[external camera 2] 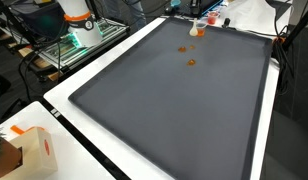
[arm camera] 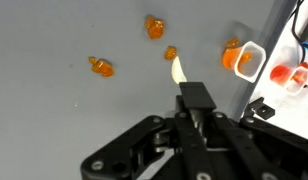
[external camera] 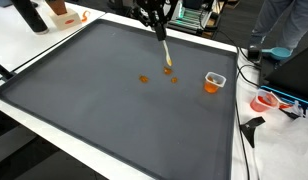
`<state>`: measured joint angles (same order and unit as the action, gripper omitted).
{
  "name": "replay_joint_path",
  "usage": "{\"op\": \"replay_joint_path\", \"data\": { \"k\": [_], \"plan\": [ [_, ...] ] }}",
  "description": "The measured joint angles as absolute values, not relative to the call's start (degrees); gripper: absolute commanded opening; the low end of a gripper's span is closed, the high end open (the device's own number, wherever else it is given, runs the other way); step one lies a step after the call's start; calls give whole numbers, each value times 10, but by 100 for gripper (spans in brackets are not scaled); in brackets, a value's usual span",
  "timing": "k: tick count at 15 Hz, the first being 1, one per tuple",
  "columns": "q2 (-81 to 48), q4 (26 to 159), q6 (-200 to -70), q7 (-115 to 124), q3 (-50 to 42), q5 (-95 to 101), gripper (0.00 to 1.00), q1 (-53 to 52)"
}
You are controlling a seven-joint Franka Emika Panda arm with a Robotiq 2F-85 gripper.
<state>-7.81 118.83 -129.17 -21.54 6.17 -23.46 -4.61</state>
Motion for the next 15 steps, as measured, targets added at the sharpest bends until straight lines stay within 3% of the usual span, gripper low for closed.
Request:
{"op": "replay_joint_path", "data": {
  "k": [1, 7, 15],
  "plan": [
    [-78, 1188, -1292, -215, 62, -235, 3, -46],
    [-78, 1173, -1280, -152, 65, -172, 3, -54],
    [-106, 1075, -1146, 120, 90, 53, 3, -130]
  ]
}}
